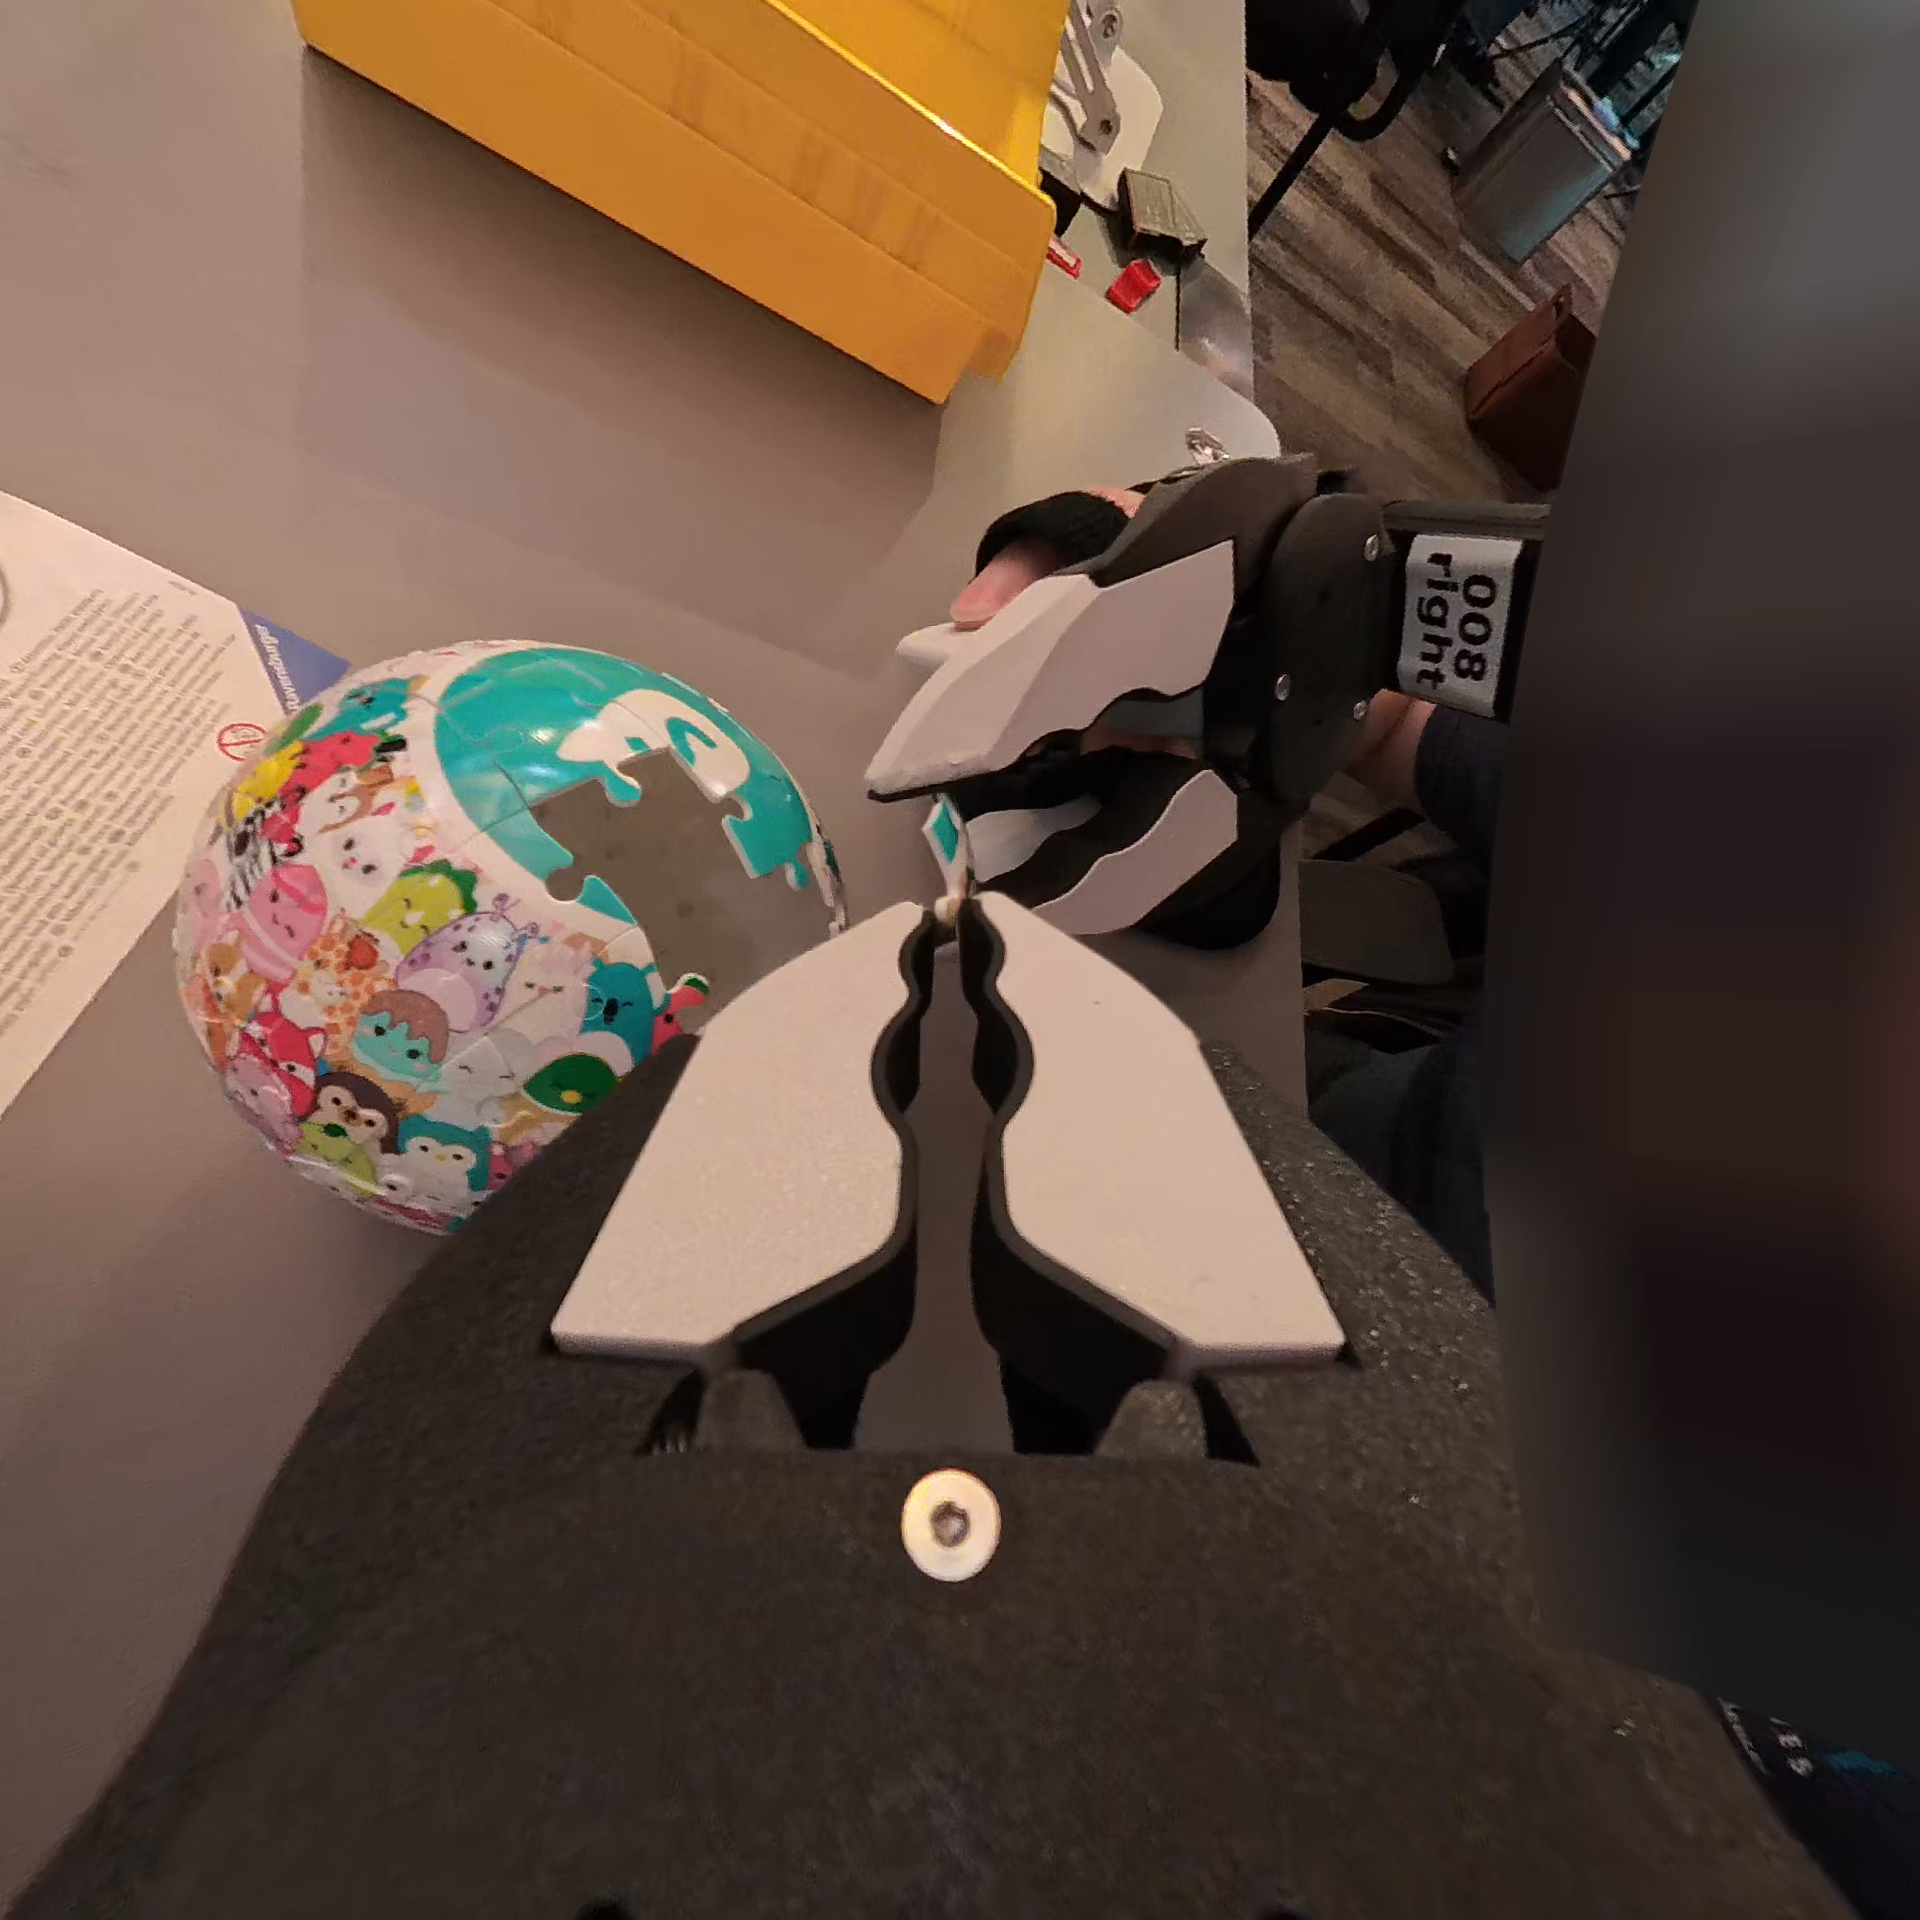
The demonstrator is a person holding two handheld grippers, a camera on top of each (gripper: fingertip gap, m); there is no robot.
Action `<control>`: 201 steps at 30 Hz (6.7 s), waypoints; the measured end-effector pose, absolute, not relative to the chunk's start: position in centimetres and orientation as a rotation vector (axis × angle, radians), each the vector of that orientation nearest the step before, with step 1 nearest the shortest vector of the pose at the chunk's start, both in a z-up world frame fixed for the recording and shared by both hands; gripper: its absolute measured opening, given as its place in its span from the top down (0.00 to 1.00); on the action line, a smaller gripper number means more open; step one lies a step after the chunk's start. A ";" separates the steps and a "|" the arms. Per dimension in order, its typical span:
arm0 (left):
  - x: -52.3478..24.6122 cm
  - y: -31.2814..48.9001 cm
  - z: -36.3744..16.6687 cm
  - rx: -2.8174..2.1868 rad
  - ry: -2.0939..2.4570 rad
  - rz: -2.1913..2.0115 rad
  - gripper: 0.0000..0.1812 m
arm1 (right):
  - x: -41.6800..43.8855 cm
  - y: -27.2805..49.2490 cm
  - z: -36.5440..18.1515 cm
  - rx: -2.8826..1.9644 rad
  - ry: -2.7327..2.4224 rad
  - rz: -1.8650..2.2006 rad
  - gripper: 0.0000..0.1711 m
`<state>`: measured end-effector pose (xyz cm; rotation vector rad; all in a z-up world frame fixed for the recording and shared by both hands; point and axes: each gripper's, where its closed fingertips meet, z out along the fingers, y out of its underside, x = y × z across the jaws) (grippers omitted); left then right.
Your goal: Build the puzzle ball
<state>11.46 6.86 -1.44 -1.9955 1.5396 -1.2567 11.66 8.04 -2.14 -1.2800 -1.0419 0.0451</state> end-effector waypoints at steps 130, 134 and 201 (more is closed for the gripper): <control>10.9 8.8 -3.9 -2.269 1.585 -1.077 0.98 | 11.7 8.2 -5.1 -1.397 -1.149 0.087 0.99; 10.8 8.7 -3.9 -2.263 1.593 -1.057 0.98 | 11.8 8.2 -5.0 -1.396 -1.136 0.108 1.00; 10.1 10.3 -3.1 -2.061 1.516 -0.705 0.88 | 11.0 8.8 -4.1 -1.372 -1.105 0.136 1.00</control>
